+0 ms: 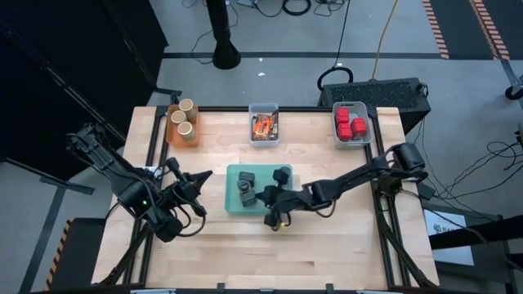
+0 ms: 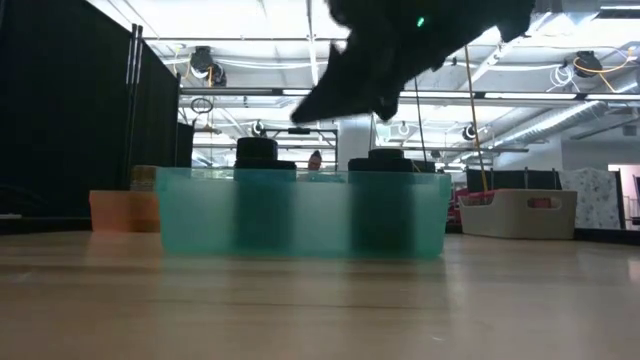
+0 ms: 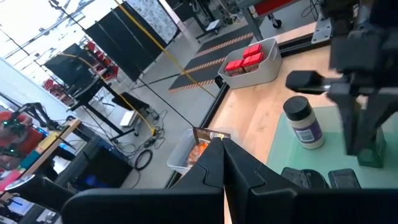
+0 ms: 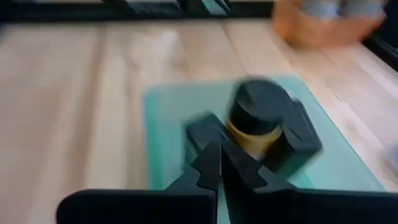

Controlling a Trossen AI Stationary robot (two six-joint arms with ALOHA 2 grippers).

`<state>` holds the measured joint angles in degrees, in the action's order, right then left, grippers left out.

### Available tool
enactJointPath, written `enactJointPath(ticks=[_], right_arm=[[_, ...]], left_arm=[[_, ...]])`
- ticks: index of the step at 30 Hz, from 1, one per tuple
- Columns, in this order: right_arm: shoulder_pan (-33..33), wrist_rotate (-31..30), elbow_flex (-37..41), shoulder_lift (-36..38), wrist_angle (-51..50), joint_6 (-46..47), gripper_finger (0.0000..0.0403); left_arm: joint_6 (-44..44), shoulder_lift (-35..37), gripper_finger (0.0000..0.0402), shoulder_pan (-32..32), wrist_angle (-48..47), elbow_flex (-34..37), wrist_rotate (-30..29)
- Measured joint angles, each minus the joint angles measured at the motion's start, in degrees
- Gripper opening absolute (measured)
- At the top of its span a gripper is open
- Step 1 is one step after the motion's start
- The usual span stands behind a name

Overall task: Sort spices by type
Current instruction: Put the black spice can into the green bin

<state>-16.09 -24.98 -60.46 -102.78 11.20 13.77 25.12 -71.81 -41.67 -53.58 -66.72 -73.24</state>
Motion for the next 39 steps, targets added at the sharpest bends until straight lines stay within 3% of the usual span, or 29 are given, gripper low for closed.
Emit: enactJointPath(ticks=[8,17,39], right_arm=[[0.1,-6.6,-5.0,-3.9,-10.1,1.5,0.0000],[1.3,-6.4,-5.6,-7.5,-10.1,0.3,0.0000],[-1.0,-5.0,-5.6,-7.6,-8.3,1.2,0.0000]], left_arm=[[0.0,0.0,0.0000,0.0,-1.3,0.0,0.6],[0.0,-0.1,0.0000,0.0,-1.5,0.0,0.7],[0.1,-0.1,0.0000,0.0,-2.5,0.0,0.7]])
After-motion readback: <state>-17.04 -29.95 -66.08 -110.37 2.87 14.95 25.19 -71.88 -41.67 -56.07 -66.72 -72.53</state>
